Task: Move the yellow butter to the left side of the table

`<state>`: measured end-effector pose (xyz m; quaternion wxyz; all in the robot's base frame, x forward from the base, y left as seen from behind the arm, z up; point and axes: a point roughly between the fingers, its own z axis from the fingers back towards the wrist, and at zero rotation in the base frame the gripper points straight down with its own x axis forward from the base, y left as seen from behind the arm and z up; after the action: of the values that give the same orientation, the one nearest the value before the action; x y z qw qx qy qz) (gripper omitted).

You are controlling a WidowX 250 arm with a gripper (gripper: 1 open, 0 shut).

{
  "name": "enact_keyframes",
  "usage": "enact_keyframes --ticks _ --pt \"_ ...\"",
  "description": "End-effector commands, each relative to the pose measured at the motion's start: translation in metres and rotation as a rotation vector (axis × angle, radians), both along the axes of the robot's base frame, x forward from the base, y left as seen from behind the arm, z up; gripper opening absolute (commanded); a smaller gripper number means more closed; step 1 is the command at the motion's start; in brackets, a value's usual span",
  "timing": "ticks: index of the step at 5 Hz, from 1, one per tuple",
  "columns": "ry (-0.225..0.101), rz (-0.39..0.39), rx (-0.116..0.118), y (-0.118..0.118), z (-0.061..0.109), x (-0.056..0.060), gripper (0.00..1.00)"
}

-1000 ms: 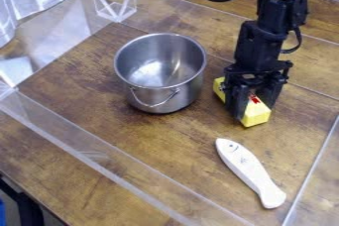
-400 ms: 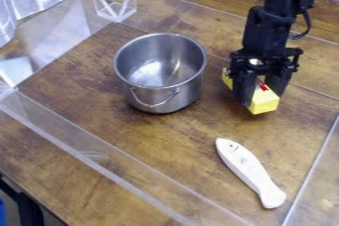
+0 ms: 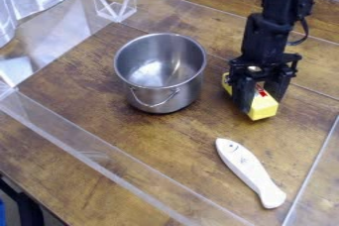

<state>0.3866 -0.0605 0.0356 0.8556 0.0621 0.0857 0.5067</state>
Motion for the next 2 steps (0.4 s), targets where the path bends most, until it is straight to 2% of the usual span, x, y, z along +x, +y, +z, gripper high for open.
enact_keyframes --ticks 1,2 --pt "-0.063 -0.004 -0.011 -0.0098 0.0183 0.0025 0.00" --pt "-0.059 -0.002 -0.014 -0.0081 0.0267 0.0095 0.00"
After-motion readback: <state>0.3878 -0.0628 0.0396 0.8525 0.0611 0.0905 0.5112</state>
